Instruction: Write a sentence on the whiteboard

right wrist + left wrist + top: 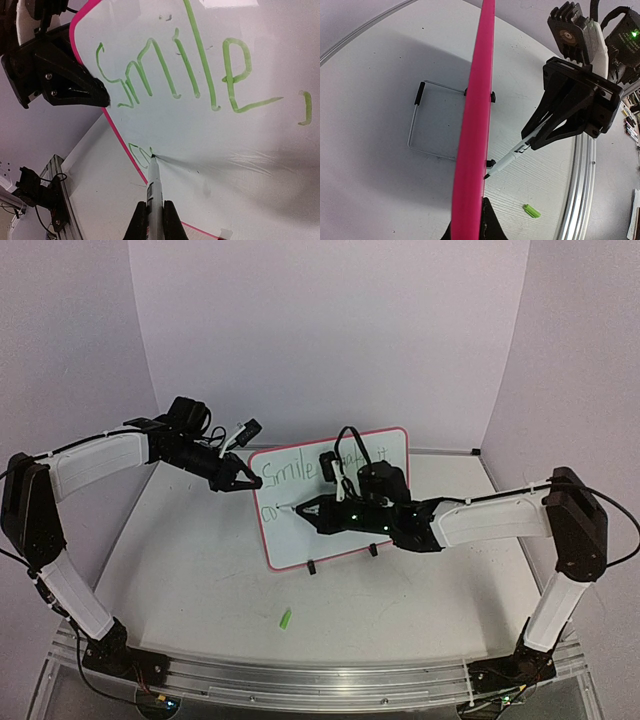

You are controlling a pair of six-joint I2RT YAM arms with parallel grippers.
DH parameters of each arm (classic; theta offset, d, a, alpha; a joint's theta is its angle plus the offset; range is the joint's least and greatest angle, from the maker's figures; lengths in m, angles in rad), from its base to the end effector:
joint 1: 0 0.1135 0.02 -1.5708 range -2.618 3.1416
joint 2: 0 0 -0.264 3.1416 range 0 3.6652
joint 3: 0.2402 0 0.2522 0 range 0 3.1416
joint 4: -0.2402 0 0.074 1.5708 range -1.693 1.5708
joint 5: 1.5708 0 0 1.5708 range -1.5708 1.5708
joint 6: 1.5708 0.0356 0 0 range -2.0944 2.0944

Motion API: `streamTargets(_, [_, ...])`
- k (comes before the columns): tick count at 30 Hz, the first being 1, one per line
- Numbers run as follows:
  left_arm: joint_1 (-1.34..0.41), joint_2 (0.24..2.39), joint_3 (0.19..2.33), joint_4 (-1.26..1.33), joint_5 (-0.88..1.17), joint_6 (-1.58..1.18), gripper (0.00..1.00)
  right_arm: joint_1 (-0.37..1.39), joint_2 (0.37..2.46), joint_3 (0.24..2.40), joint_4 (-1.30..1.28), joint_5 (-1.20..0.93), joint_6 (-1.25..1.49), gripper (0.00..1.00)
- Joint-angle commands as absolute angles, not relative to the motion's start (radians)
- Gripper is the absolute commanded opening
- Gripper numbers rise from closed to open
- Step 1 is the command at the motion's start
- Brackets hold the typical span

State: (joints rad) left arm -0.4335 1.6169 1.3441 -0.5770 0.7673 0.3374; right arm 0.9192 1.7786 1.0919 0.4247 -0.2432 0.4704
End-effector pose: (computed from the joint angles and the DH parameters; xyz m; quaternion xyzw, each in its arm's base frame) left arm 0.3072 -0.1694 0.2942 0.4486 0.7544 -0.3656 0.3099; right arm 0.2399 0.3286 0.2348 -0.2472 0.7514 0.4607 0.4025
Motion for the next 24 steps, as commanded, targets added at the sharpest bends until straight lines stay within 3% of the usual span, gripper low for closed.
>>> streamTargets(1, [-0.433,1.611,1.355,-0.569,0.639,0.406,0.00,0.919,1.775,1.082,0.413,-0.209,0.480,0.00])
streamTargets(24, [-0.433,1.609,1.356,-0.570,0.639,0.407,0.00,0.920,1.762,1.098,0.362,-0.180,0.476,0.00])
